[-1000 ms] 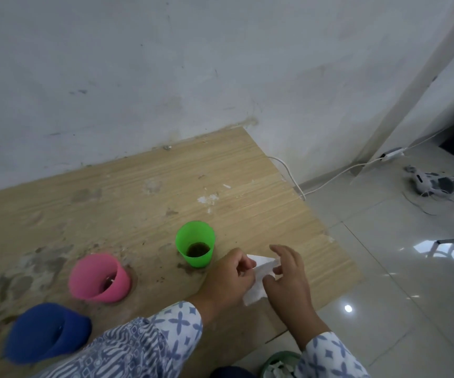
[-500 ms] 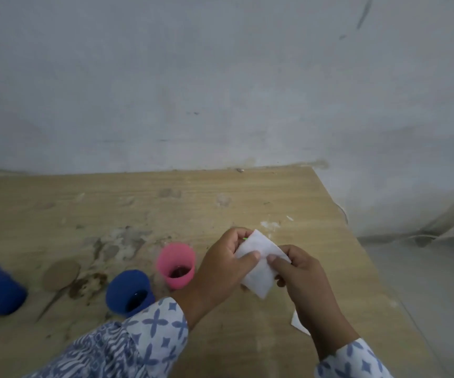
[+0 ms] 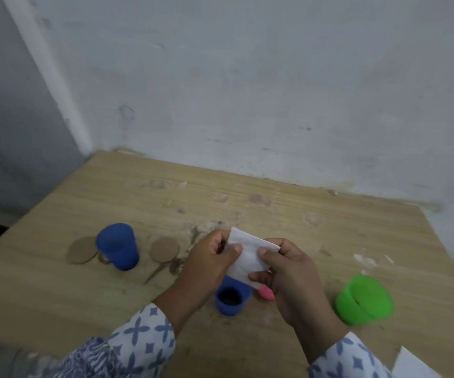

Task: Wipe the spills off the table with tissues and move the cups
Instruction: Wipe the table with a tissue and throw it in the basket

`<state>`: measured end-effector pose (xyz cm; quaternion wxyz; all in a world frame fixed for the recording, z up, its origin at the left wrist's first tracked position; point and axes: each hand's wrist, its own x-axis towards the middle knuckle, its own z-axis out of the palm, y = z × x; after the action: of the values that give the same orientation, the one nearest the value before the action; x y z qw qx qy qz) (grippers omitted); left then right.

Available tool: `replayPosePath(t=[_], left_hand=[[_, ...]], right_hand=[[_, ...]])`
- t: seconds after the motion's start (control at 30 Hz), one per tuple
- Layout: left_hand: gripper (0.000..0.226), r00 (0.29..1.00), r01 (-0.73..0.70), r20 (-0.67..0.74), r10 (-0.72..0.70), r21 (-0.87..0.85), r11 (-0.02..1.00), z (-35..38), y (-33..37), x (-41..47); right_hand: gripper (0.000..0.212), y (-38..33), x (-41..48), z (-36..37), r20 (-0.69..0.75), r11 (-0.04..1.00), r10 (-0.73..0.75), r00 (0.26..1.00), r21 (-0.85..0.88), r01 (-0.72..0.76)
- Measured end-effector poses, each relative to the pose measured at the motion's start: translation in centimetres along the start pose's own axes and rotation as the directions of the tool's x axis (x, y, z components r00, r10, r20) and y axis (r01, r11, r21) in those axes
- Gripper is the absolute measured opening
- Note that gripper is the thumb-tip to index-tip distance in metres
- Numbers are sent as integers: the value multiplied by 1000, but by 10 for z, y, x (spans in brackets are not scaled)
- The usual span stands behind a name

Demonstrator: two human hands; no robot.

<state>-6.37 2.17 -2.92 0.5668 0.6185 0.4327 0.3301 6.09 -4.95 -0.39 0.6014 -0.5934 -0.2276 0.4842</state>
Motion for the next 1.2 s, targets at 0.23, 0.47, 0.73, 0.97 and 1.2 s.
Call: replayPosePath(t=[0.23, 0.47, 0.73, 0.97, 1.2], left_hand=[[11, 997, 70, 9, -71, 89, 994, -84, -37, 26], [20, 978, 172, 88, -187, 158, 972, -130, -88, 52], [42, 943, -46, 325, -68, 331, 942, -144, -121, 49], [64, 897, -245, 436, -77, 634, 733, -154, -151, 49], [64, 871, -418, 491, 0, 741, 526, -154, -177, 56]], right_hand=[[14, 27, 20, 88, 35, 997, 32, 999, -71, -30], [16, 83, 40, 141, -158, 939, 49, 986, -330, -100], [9, 99, 55, 161, -420, 916, -105, 901, -394, -77], [30, 136, 79, 155, -248, 528, -149, 957, -839, -134], [45, 169, 93, 142, -130, 192, 60, 990, -972, -139]])
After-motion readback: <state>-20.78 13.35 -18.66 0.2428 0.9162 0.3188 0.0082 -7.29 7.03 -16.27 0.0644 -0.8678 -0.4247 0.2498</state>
